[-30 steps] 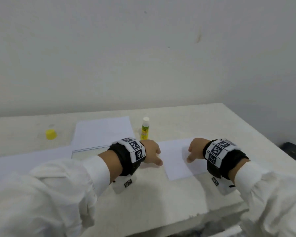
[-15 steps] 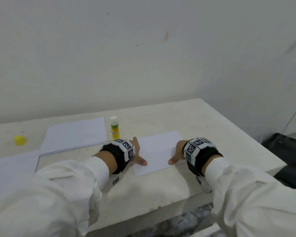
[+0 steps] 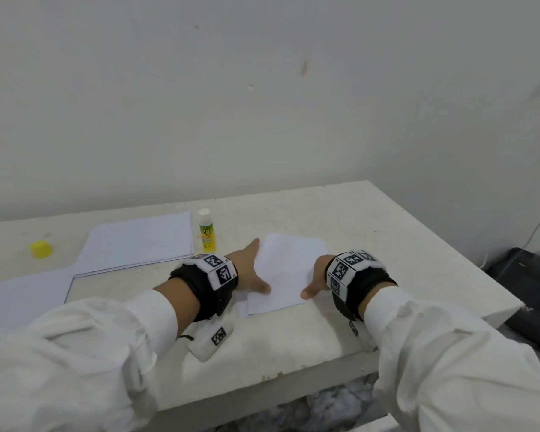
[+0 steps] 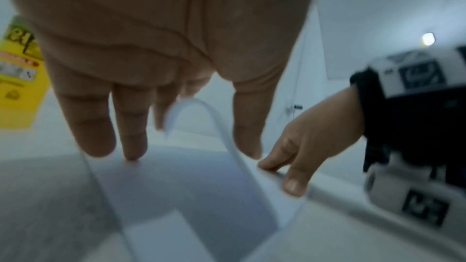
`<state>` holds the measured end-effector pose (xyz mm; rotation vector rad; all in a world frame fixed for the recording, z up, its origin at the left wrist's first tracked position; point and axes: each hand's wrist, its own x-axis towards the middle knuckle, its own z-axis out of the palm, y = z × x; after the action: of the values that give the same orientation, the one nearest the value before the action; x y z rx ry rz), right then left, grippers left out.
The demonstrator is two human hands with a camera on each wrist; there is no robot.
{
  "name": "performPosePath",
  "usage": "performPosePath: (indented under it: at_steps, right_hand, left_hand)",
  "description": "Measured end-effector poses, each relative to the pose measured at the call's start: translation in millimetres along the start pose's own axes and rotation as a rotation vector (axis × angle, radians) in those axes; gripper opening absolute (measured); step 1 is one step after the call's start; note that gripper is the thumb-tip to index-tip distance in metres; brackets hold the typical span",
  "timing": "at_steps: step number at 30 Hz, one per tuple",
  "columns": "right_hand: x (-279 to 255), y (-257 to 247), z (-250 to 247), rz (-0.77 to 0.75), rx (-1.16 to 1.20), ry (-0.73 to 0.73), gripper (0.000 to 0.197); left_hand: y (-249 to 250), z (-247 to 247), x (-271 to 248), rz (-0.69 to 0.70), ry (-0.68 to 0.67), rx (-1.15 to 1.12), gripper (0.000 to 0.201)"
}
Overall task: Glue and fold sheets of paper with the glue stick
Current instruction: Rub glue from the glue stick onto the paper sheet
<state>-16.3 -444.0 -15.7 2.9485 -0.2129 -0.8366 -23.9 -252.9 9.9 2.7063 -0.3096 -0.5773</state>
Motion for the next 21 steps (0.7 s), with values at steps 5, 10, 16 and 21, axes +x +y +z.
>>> performPosePath:
  at_steps: [5, 10, 16, 21]
  right_hand:
    - [-9.2, -1.4, 1.1, 0.013, 0.084, 0.087, 0.075]
    - [-42.9, -18.4, -0.2, -0.178, 0.031, 0.207, 0.035]
    - [-92.3, -39.5, 12.4, -0.582, 0.169, 0.062, 0.036]
    - [-82.1, -52.1, 34.2, -0.452, -0.075, 0.121, 0.051]
  left_hand:
    - [-1.8, -0.1, -10.6, -0.187, 0.114, -0.767, 0.083]
    - [1.0, 0.2, -17.8, -0.228, -0.078, -0.879, 0.034]
    - [-4.6, 1.7, -14.4, -0.314, -0.066, -1.029, 0.014]
    - [-7.9, 1.7, -8.5, -0.315, -0.075, -1.031, 0.019]
